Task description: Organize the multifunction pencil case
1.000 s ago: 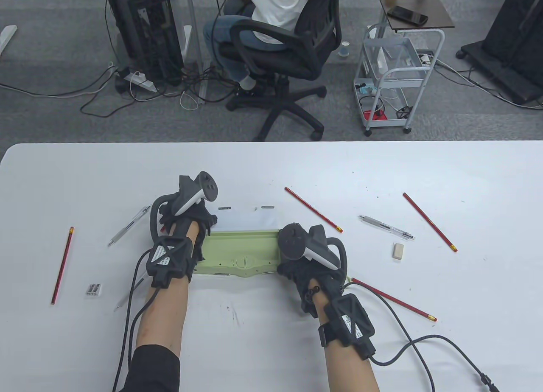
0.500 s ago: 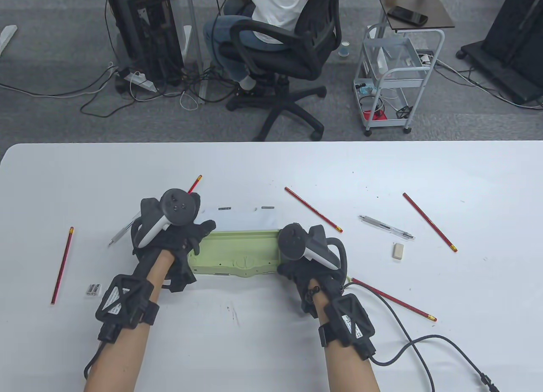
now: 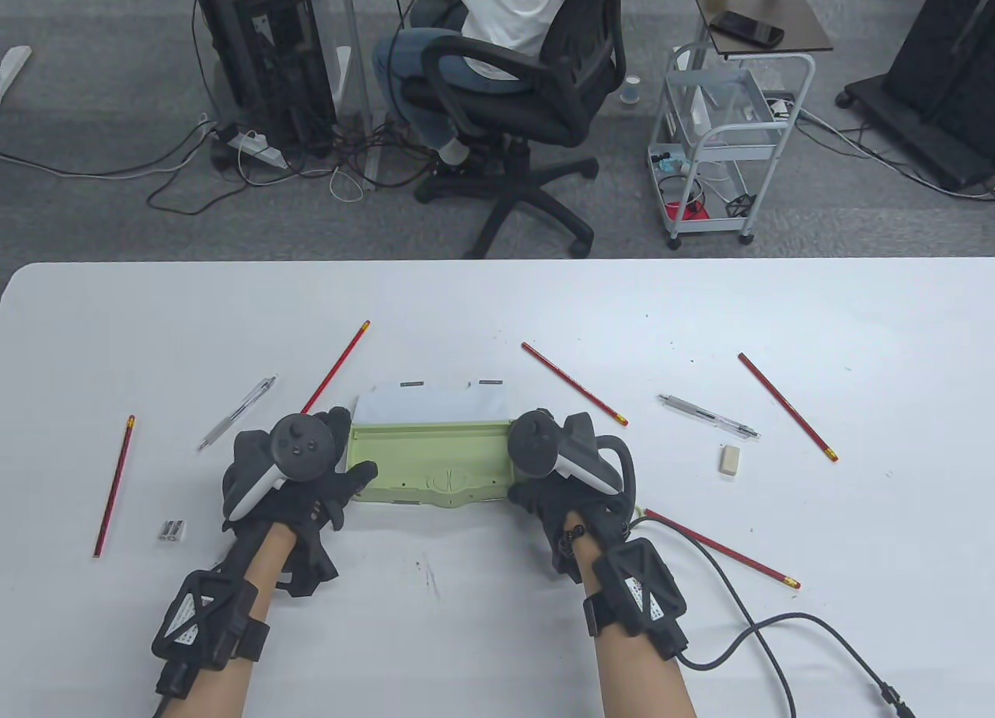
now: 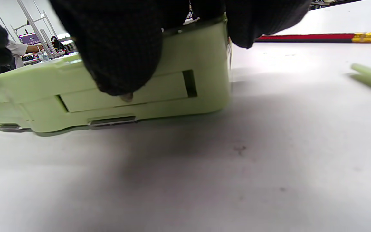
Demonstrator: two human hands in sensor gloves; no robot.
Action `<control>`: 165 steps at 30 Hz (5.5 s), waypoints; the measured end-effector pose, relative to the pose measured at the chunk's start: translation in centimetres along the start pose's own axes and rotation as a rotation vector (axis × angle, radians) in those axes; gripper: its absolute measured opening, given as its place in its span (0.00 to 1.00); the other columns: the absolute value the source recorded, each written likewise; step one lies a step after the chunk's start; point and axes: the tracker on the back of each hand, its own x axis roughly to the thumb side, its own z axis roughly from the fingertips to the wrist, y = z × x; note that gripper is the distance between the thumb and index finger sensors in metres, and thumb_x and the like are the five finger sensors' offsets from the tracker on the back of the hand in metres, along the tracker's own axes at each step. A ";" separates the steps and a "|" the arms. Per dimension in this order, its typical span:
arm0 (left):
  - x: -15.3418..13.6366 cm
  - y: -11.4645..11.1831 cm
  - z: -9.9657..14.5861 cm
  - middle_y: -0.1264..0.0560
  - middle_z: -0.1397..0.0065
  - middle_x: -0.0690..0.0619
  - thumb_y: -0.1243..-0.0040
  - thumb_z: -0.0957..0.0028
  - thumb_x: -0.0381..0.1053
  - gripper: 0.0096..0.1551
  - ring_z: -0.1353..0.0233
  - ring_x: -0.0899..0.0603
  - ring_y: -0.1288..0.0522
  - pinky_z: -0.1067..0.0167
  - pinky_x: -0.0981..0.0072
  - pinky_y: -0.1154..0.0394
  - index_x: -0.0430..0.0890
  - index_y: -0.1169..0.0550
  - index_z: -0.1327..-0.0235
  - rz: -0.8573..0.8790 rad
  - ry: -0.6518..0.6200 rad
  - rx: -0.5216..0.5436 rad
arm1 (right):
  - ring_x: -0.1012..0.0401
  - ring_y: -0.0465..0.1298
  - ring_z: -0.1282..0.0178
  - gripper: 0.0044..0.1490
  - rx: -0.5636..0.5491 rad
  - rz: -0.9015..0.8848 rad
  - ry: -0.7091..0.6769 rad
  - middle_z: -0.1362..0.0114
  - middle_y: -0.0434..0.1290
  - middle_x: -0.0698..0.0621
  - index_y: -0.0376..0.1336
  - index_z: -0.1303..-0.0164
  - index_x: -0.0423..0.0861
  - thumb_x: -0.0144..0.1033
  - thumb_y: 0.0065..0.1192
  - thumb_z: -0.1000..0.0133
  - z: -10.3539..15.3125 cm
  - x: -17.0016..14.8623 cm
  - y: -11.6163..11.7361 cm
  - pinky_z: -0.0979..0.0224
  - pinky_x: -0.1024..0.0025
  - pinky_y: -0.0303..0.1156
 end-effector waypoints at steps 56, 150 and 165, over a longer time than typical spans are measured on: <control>-0.1 -1.4 -0.9 0.36 0.16 0.39 0.41 0.53 0.61 0.49 0.19 0.28 0.36 0.31 0.26 0.38 0.43 0.43 0.21 -0.030 0.042 -0.071 | 0.29 0.59 0.22 0.51 -0.017 0.214 0.047 0.17 0.51 0.28 0.51 0.18 0.34 0.47 0.65 0.44 2.1 -1.1 -5.7 0.23 0.33 0.59; -0.3 -1.1 -1.0 0.36 0.16 0.40 0.40 0.52 0.60 0.50 0.19 0.27 0.36 0.31 0.26 0.38 0.44 0.44 0.20 -0.004 0.062 -0.115 | 0.43 0.75 0.31 0.31 -0.104 0.239 0.058 0.28 0.71 0.42 0.66 0.33 0.45 0.39 0.67 0.46 -3.1 -4.0 -8.9 0.26 0.45 0.72; -1.4 -0.9 -1.0 0.38 0.14 0.42 0.38 0.52 0.57 0.49 0.18 0.28 0.38 0.29 0.28 0.39 0.48 0.46 0.20 0.076 0.039 -0.156 | 0.42 0.74 0.30 0.30 -0.047 0.089 -0.195 0.27 0.70 0.41 0.67 0.34 0.46 0.39 0.69 0.47 -5.9 6.4 -5.1 0.25 0.44 0.71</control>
